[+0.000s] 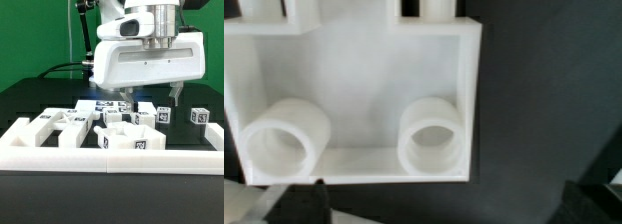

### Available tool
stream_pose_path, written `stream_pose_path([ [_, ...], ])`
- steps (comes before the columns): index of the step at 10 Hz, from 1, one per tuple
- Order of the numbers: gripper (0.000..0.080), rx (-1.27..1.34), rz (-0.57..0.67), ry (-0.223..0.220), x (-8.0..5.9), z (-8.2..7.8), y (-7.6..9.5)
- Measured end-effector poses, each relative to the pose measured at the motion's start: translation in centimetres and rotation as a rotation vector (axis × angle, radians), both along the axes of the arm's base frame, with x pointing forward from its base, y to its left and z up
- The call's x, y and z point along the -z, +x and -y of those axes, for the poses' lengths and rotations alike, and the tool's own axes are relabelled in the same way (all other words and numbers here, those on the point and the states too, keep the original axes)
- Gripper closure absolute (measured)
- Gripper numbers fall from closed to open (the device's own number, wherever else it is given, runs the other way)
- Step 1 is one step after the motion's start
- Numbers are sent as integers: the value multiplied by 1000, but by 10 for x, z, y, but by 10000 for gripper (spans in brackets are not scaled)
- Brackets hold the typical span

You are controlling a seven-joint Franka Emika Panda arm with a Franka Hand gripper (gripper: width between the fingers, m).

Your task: Assemble chair

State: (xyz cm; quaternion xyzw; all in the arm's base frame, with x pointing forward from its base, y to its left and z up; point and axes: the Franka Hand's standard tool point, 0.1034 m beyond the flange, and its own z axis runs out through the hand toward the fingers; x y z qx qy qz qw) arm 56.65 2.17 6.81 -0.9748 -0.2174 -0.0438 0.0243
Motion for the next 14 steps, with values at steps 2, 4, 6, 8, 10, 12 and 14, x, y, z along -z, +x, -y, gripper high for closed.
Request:
stream_pose_path([
  [2,150,-30,-7,-1,17,5,-5],
  [4,150,-34,-11,0,31,4,-8],
  [6,150,-23,-1,1,44,1,-13],
  [8,150,-26,-5,1,53,-1,-18],
  [10,150,-27,-4,0,57,-2,-23],
  [12,421,-27,-3,0,57,-2,-23],
  [14,558,-27,-4,0,57,-2,-23],
])
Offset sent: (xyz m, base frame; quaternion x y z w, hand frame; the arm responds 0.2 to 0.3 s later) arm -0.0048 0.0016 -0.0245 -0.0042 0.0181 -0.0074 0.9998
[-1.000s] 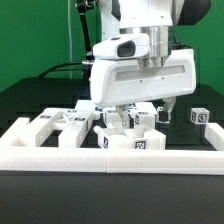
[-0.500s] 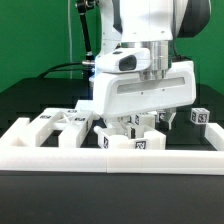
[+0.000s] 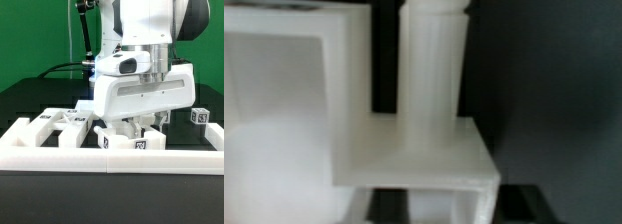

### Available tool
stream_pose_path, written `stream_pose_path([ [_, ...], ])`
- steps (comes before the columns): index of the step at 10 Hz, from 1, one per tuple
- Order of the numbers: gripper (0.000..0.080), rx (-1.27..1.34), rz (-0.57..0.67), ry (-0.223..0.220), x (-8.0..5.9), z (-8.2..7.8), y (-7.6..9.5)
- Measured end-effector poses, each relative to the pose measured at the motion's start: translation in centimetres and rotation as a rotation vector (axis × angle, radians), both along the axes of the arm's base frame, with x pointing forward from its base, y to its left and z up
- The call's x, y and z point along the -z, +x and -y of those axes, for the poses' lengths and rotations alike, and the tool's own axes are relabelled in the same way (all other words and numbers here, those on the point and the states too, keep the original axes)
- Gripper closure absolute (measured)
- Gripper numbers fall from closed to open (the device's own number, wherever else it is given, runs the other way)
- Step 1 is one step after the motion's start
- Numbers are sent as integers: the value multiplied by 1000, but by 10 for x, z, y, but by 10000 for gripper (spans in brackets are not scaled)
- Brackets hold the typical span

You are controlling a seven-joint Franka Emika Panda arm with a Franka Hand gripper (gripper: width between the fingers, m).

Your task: Assemble chair

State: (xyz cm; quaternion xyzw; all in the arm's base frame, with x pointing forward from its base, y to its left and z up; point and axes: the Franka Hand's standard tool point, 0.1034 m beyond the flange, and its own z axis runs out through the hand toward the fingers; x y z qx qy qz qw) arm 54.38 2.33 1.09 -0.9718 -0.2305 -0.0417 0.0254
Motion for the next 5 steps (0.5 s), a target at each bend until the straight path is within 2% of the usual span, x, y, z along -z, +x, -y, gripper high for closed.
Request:
stream_pose_path([
  [1,727,0,0,0,0,0,0],
  [2,766,0,1,0,0,0,0],
  [5,766,0,1,0,0,0,0],
])
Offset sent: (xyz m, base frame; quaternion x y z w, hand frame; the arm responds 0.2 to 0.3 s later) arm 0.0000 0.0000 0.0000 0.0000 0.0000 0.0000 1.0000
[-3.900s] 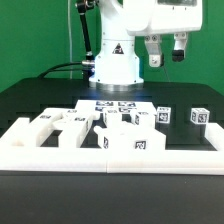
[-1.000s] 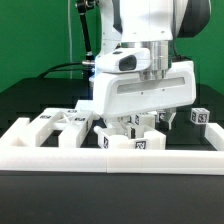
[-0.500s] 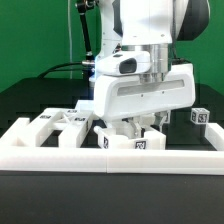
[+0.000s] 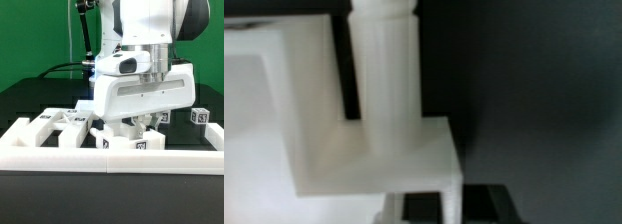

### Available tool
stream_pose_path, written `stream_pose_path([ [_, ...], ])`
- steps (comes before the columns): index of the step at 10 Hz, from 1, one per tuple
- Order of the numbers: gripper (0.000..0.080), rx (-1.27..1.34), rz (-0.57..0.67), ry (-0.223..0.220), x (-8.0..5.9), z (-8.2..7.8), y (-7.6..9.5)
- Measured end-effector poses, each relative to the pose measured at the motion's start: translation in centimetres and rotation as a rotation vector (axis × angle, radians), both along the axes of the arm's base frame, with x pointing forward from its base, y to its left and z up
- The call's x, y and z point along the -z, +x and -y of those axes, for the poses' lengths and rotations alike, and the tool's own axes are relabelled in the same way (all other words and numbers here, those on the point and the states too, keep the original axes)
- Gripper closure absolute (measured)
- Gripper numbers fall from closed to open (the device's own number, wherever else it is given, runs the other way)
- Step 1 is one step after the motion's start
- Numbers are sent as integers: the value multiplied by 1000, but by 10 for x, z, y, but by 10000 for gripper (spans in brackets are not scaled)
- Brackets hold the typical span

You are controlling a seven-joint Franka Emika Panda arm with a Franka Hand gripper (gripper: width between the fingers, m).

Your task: Assemble chair

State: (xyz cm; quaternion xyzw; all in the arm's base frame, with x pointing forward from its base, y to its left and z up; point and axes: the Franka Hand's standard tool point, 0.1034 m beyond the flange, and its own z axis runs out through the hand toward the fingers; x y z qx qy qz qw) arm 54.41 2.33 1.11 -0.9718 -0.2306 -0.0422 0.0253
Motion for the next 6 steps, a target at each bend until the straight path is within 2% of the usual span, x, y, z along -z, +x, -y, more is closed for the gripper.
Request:
stream_pose_path([
  [4,765,3,0,1,0,-2,0],
  [6,765,170,-7,17,0,-37,2],
])
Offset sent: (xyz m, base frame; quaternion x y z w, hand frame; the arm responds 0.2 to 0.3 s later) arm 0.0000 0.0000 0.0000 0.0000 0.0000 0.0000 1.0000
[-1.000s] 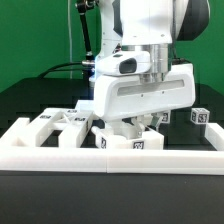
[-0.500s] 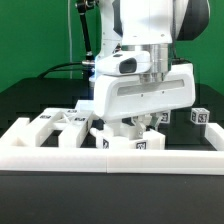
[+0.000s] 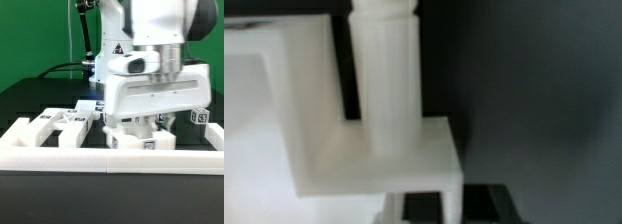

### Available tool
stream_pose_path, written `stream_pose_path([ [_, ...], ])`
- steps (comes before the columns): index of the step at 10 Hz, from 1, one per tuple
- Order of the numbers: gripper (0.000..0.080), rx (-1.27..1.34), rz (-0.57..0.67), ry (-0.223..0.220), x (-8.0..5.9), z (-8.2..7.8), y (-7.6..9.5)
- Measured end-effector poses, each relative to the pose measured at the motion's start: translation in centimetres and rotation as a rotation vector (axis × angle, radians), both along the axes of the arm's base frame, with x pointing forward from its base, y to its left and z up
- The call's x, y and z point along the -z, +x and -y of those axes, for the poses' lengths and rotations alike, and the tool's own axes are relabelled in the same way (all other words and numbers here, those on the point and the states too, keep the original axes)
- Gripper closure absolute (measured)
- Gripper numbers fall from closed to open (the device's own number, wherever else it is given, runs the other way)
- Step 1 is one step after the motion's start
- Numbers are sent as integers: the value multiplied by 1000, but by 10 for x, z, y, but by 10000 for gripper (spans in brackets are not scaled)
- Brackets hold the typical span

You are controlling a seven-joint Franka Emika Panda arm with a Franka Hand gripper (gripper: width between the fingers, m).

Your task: Assemble chair

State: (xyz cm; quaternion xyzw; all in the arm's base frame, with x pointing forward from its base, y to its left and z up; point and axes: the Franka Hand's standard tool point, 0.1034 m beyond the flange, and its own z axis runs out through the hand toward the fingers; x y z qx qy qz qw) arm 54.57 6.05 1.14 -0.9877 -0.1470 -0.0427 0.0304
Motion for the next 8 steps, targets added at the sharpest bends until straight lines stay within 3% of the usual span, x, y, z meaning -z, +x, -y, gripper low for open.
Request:
stream_pose_path([
  [2,765,143,3,16,-1,-33,14],
  [4,765,198,15,23,-1,-51,27],
  [6,765,168,23,23,-2,-50,42],
  [8,765,154,33,22,-2,-48,43],
])
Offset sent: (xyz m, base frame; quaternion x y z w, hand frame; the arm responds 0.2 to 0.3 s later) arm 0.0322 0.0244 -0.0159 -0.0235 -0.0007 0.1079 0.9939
